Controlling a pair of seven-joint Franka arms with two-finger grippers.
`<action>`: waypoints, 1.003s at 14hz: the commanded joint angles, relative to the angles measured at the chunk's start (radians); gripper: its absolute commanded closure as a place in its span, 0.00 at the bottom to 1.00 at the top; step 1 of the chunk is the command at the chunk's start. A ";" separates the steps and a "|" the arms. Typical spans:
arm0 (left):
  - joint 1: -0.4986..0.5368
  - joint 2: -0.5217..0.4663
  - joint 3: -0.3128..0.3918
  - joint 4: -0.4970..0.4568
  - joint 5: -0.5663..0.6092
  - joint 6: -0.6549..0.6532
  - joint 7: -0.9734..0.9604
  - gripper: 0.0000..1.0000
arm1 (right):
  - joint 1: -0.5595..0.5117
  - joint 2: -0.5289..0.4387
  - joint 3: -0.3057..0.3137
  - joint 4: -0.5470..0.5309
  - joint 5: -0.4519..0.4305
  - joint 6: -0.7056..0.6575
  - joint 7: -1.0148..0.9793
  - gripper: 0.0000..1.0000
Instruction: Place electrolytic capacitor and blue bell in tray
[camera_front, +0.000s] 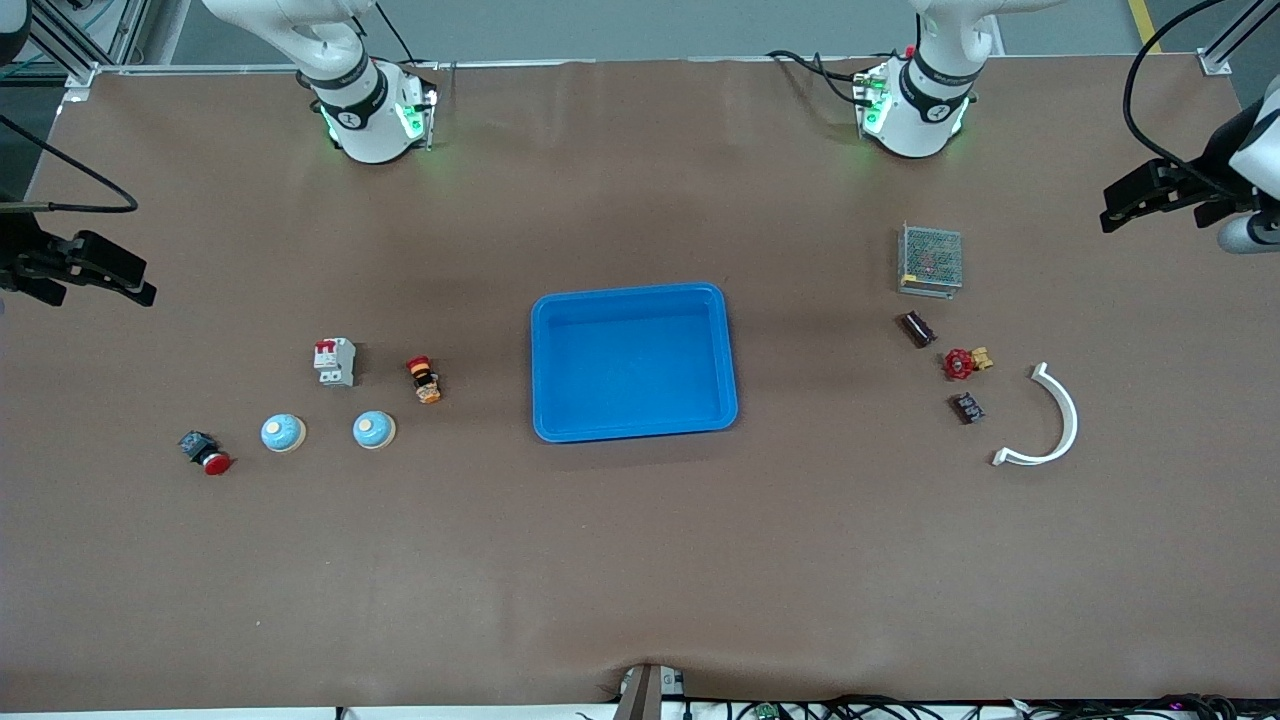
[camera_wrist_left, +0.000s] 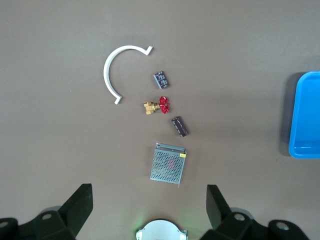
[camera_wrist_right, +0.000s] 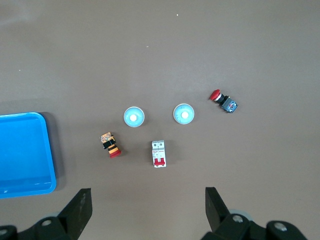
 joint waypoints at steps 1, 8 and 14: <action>0.007 0.021 -0.005 -0.016 0.021 0.006 0.003 0.00 | -0.021 -0.021 0.011 -0.068 0.007 0.013 -0.018 0.00; 0.035 -0.002 0.000 -0.243 0.021 0.215 -0.002 0.00 | -0.024 -0.057 0.010 -0.432 0.061 0.339 0.008 0.00; 0.064 -0.025 -0.007 -0.431 0.021 0.437 -0.045 0.00 | 0.022 -0.009 0.014 -0.587 0.061 0.600 0.011 0.00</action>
